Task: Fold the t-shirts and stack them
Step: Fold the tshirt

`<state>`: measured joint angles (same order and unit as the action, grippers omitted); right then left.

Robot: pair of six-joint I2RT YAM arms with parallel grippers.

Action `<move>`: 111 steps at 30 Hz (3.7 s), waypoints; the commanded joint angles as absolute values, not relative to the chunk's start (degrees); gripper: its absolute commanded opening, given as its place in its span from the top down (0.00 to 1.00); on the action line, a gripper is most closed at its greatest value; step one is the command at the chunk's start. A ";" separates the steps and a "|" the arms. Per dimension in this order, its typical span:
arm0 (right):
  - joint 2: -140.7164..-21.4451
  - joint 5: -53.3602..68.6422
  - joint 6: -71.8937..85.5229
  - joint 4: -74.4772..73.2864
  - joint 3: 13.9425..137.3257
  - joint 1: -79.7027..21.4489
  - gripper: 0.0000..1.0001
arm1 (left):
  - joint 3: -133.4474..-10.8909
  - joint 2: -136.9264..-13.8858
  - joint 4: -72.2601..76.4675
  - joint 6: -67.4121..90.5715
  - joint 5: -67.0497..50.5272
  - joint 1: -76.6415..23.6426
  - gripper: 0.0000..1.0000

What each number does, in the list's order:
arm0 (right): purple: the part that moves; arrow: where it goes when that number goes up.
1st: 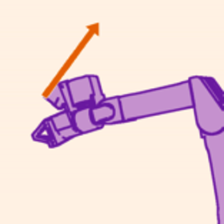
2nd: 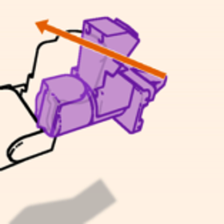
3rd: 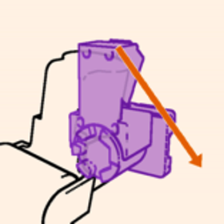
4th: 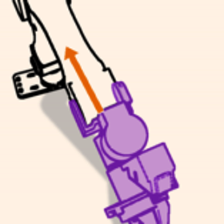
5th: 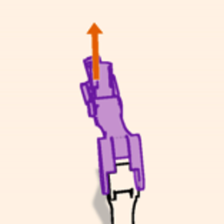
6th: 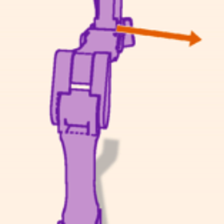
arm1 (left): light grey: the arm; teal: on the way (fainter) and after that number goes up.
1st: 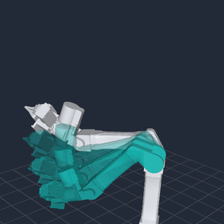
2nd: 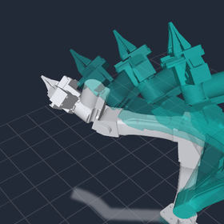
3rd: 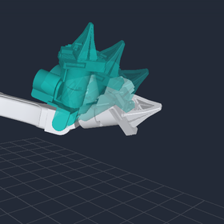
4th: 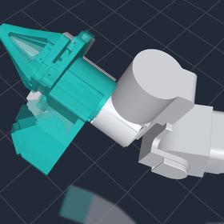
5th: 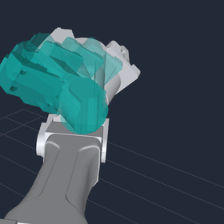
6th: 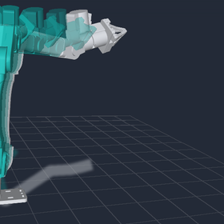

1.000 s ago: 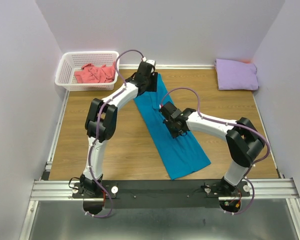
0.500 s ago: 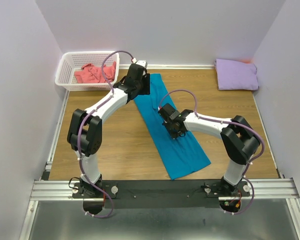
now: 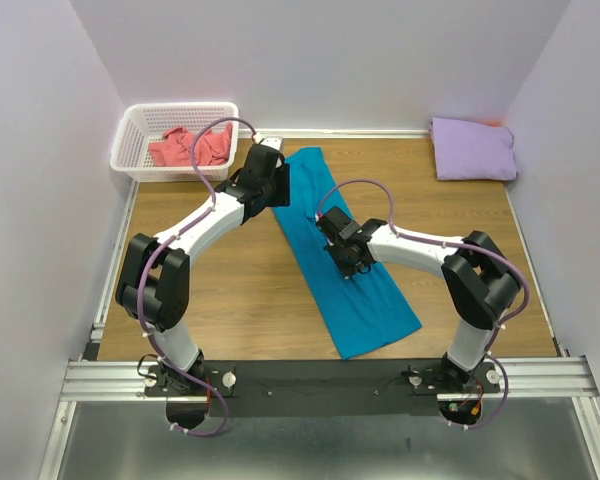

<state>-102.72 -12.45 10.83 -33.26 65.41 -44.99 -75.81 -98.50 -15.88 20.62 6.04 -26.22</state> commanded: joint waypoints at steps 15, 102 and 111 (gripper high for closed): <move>-99.93 -3.34 9.32 -33.31 62.40 -45.09 0.89 | -70.75 -96.94 -14.06 21.71 6.68 -26.19 0.41; -120.77 12.04 28.30 -12.75 81.39 -30.94 0.82 | -48.34 -98.44 -7.82 32.87 0.35 -44.12 0.62; -121.64 13.97 28.56 -12.39 81.21 -31.02 0.82 | -48.69 -97.65 -9.93 32.52 0.79 -44.12 0.62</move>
